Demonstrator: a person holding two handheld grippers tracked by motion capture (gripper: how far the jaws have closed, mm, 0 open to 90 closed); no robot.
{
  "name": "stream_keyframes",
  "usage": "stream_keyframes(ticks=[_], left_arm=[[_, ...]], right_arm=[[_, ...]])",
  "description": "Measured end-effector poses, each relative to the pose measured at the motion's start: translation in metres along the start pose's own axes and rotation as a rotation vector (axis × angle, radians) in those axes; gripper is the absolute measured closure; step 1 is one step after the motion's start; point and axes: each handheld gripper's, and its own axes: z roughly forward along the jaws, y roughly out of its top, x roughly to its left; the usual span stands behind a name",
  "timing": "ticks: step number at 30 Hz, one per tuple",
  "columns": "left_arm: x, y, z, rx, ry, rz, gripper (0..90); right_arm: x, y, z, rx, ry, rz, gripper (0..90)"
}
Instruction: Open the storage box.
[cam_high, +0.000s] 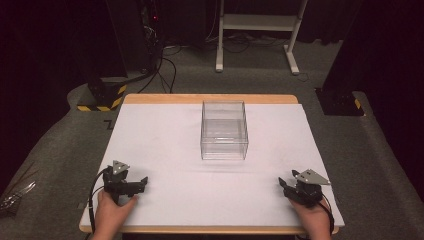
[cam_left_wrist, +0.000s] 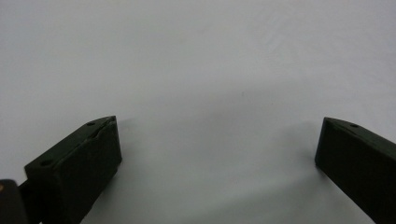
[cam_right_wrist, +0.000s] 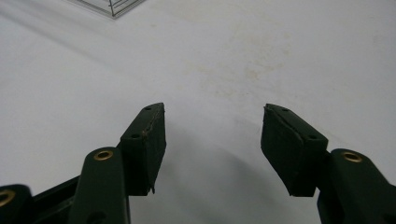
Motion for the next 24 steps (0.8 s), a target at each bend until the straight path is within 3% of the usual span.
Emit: stream_keyframes(ticks=[17,20,24], left_arm=[[0.0002,0.0002,-0.0001,0.001,0.001,0.003,0.4],[-0.0004,-0.0001,-0.0001,-0.002,0.004,0.003,0.5],[-0.0002,-0.0001,-0.0001,-0.002,0.002,0.001,0.6]], right_arm=[[-0.0048,-0.0002,-0.0021,-0.013,-0.005,0.056,43.2],[-0.0040,0.0001,-0.0018,-0.012,-0.012,0.042,43.4],[0.0040,0.0016,-0.0023,-0.018,-0.032,-0.015,42.9]])
